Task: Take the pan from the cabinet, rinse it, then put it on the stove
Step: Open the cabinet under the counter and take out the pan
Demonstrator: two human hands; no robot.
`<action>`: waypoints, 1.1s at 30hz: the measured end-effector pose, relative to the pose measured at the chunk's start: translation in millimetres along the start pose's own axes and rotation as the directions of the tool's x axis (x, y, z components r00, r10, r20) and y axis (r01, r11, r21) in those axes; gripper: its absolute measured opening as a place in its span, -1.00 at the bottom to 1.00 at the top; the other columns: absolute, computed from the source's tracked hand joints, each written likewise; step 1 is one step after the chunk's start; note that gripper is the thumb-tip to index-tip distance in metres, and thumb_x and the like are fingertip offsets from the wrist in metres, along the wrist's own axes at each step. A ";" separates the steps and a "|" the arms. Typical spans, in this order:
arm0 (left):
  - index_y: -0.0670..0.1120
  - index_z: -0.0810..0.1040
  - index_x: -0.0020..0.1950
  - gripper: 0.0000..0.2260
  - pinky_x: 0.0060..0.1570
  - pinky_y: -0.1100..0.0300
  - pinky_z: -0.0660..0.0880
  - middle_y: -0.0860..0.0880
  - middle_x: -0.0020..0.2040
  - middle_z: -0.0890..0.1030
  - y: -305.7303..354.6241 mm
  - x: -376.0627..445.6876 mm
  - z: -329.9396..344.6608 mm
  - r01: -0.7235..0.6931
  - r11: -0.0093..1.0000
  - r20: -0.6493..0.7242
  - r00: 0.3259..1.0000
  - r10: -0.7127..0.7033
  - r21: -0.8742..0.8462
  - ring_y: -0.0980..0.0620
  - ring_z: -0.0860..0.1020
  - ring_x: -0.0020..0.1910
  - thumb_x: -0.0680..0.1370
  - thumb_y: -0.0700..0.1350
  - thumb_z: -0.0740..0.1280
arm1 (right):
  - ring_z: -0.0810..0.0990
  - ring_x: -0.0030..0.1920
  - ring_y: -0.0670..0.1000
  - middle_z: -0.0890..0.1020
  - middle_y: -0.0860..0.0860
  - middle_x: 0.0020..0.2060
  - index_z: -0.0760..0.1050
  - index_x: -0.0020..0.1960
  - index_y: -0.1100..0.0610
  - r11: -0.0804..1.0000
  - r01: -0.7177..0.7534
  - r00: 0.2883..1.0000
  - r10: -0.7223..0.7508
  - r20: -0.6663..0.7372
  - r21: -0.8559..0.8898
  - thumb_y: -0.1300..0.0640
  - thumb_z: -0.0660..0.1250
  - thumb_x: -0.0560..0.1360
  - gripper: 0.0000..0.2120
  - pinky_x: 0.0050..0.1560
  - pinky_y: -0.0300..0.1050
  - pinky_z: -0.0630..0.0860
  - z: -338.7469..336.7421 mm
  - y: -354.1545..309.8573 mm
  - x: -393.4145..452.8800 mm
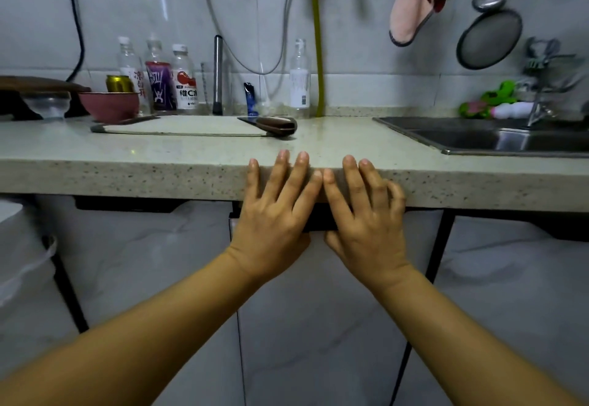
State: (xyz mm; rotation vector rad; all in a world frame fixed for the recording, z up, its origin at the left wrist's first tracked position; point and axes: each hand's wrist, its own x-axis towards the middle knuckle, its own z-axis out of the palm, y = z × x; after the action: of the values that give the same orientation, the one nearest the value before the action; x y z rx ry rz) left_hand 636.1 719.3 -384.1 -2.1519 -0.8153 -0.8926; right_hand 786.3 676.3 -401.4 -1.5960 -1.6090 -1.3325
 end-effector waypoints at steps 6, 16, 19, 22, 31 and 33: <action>-0.06 0.67 -0.15 -0.77 -0.10 0.01 0.61 -0.07 0.01 0.72 -7.9 -25.0 -22.5 -0.086 0.965 0.097 0.989 0.113 -0.246 -0.07 0.68 -0.05 0.43 -0.15 0.21 | 0.45 0.28 0.14 0.54 0.12 0.28 0.51 -0.21 0.13 0.990 0.107 0.994 -0.105 -0.025 0.094 0.21 0.21 0.45 -0.88 0.19 0.17 0.26 -14.5 4.5 -15.7; 0.05 0.38 0.38 -0.55 0.26 0.04 0.42 -0.01 0.28 0.53 -18.3 -35.0 -49.7 0.379 0.873 0.440 0.870 -0.223 -0.307 -0.04 0.44 0.28 0.50 0.09 0.29 | 0.56 -0.07 0.17 0.68 0.14 -0.10 0.43 -0.30 0.19 0.970 0.112 0.992 -0.120 0.025 0.217 0.32 0.28 0.27 -0.94 -0.04 -0.01 0.31 -17.4 9.9 -15.4; 0.03 0.57 0.21 -0.61 0.15 0.07 0.53 0.04 0.14 0.66 -20.8 -30.8 -63.2 0.423 0.805 0.440 0.868 -0.228 -0.417 0.06 0.58 0.14 0.44 0.16 0.34 | 0.56 -0.09 0.14 0.61 0.10 -0.13 0.46 -0.14 0.18 0.867 -0.054 0.939 -0.125 0.321 0.495 0.14 0.23 0.29 -0.81 -0.11 -0.01 0.49 -39.0 18.6 -11.2; 0.03 0.69 -0.04 -0.70 -0.13 0.16 0.60 0.06 -0.16 0.73 -11.4 -31.6 -80.3 0.421 0.699 0.417 0.889 -0.191 -0.577 0.19 0.64 -0.18 0.40 0.20 0.38 | 0.37 0.18 -0.17 0.44 -0.20 0.13 0.37 0.24 -0.14 0.712 -0.303 0.758 -0.223 0.613 0.634 -0.27 0.30 0.25 -0.42 0.16 -0.23 0.35 -74.9 20.3 -5.3; -0.01 0.64 -0.03 -0.87 -0.36 0.32 0.52 -0.02 -0.29 0.67 4.7 -30.2 -89.5 0.423 0.191 0.448 0.887 0.112 -0.886 0.16 0.59 -0.37 0.49 -0.21 0.38 | 0.48 -0.17 -0.14 0.53 -0.14 -0.29 0.48 -0.21 -0.02 0.641 -0.350 0.830 -0.126 0.543 0.683 -0.40 0.17 0.31 -0.55 -0.11 -0.24 0.27 -109.9 9.7 -14.1; -0.03 0.63 0.01 -0.84 -0.13 0.25 0.59 0.06 -0.09 0.67 13.8 -29.6 -81.8 0.298 0.251 0.341 0.928 0.148 -0.921 0.14 0.64 -0.12 0.45 -0.12 0.39 | 0.46 -0.24 -0.13 0.48 -0.15 -0.37 0.45 -0.30 0.03 0.644 -0.360 0.833 -0.104 0.543 0.676 -0.34 0.22 0.31 -0.58 -0.17 -0.26 0.24 -117.4 13.4 -18.9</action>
State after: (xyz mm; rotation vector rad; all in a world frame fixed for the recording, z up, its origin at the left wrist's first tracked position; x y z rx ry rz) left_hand 600.3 640.8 -366.6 -3.5355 -0.5301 -1.2766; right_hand 770.0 562.5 -368.4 -1.5189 -1.9358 0.0149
